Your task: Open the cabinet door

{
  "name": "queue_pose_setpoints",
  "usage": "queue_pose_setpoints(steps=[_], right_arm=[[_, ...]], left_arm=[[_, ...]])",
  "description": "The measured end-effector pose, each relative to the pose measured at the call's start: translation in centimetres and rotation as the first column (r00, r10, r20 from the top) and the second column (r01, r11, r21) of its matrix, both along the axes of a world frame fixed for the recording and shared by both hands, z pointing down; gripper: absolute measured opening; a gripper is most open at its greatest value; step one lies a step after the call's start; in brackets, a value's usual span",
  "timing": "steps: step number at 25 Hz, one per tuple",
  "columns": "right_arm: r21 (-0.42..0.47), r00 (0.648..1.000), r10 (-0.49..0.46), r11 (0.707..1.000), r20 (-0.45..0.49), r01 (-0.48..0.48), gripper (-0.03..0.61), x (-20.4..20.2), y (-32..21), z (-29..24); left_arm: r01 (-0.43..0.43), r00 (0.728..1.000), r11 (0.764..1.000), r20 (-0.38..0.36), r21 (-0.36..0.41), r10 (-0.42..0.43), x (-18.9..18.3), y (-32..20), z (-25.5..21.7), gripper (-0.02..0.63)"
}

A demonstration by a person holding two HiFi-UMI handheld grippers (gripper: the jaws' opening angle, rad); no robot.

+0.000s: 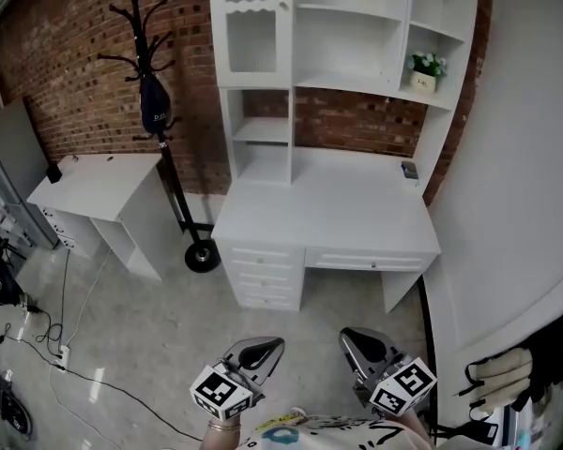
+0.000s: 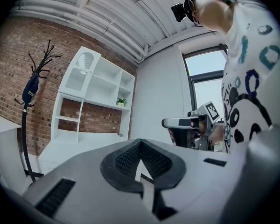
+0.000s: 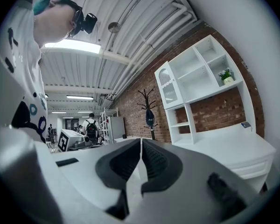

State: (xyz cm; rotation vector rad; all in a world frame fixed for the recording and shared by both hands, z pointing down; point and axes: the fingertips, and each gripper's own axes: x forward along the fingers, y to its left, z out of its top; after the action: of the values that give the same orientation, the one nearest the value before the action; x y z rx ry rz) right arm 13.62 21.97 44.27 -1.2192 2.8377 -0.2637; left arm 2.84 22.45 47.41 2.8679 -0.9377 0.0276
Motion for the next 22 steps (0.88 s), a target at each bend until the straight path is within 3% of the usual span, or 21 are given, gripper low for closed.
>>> queue_pose_setpoints(steps=[12,22], right_arm=[[-0.033,1.000,-0.008,0.999,0.025,0.009,0.029,0.1,-3.7,1.8],[-0.025,0.999,0.018,1.000,0.039,-0.017,0.029,-2.0,-10.6,1.0]], left_arm=[[0.001,1.000,0.999,0.013,-0.045,-0.001,0.4,-2.4,1.7,0.014],[-0.040,0.999,0.999,0.034,-0.019,0.041,-1.6,-9.7,1.0,0.014]])
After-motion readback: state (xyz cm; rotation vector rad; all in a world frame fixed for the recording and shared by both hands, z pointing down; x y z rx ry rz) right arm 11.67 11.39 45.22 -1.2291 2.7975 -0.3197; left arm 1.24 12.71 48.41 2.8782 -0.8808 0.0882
